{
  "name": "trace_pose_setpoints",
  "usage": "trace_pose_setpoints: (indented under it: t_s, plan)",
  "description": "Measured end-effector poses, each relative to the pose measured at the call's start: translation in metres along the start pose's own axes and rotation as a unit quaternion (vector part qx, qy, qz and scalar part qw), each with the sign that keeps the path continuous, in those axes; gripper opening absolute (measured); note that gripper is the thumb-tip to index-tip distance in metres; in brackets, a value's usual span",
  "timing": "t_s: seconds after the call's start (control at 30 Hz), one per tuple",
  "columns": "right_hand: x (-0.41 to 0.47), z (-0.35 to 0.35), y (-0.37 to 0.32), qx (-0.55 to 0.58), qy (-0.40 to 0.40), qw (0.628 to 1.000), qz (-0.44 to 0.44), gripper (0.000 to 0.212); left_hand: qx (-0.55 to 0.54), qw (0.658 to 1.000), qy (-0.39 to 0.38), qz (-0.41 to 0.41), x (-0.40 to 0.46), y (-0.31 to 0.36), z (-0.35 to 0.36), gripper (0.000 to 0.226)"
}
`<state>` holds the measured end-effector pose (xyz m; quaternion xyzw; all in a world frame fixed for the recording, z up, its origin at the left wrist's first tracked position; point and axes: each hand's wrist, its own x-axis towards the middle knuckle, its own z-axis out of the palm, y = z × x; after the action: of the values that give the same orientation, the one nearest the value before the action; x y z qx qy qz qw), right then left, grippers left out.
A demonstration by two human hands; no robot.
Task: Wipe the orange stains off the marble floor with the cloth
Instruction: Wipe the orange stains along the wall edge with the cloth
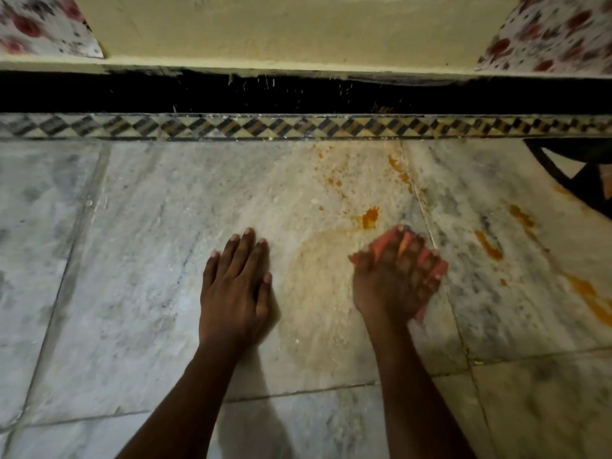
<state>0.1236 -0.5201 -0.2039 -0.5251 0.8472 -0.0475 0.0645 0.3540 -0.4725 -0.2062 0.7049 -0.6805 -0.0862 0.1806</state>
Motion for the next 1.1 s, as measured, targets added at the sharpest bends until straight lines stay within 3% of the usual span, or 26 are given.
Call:
trace_pose_setpoints:
  t_s: [0.1,0.17,0.23,0.33,0.43,0.53,0.57,0.63,0.7,0.73,0.8,0.9,0.97,1.1]
  plan:
    - [-0.026,0.003,-0.038,-0.002,0.010,0.990,-0.142,0.081,0.005,1.000,-0.008,-0.003,0.001,0.001,-0.003,0.062]
    - [-0.079,-0.001,-0.023,-0.006,0.001,0.968,-0.249,0.075,0.004,1.000,-0.016,-0.003,0.001,0.002,-0.007,0.063]
    - [-0.117,-0.007,0.008,0.019,-0.027,0.953,-0.302,0.070,0.006,1.000,-0.023,-0.002,0.001,0.002,-0.008,0.063]
    - [-0.135,-0.014,0.045,0.146,-0.025,0.944,-0.296,0.052,0.004,1.000,-0.027,-0.006,0.001,0.003,-0.009,0.063]
    - [-0.122,-0.046,0.033,0.395,-0.074,0.902,-0.159,0.043,0.003,1.000,-0.029,-0.006,0.002,0.004,-0.010,0.063]
    - [-0.092,-0.069,0.016,0.467,-0.114,0.871,-0.099,0.023,0.001,1.000,-0.029,-0.006,0.002,0.004,-0.010,0.063]
    - [-0.083,-0.068,0.016,0.455,-0.130,0.874,-0.107,0.022,-0.001,1.000,-0.029,-0.006,0.002,0.005,-0.011,0.063]
    - [-0.067,-0.059,0.024,0.330,-0.117,0.931,-0.106,0.035,-0.005,1.000,-0.030,-0.008,0.002,0.006,-0.011,0.063]
    - [-0.060,-0.051,0.036,0.136,-0.010,0.989,-0.058,0.042,-0.006,1.000,-0.026,-0.008,0.001,0.006,-0.012,0.063]
    - [-0.060,-0.047,0.041,0.078,0.056,0.995,-0.039,0.041,-0.006,1.000,-0.023,-0.007,0.001,0.006,-0.012,0.063]
    - [-0.063,-0.043,0.042,0.072,0.138,0.985,-0.073,0.038,-0.004,1.000,-0.020,-0.008,0.001,0.007,-0.012,0.063]
    - [-0.067,-0.023,0.033,0.092,0.078,0.969,-0.214,0.046,-0.007,1.000,-0.024,-0.011,0.002,0.008,-0.013,0.063]
    - [-0.067,-0.010,0.020,0.089,0.021,0.973,-0.211,0.057,-0.003,1.000,-0.029,-0.011,0.002,0.008,-0.013,0.063]
    - [-0.064,0.006,-0.015,0.024,0.016,0.983,-0.182,0.064,0.005,1.000,-0.027,-0.006,0.002,0.005,-0.012,0.063]
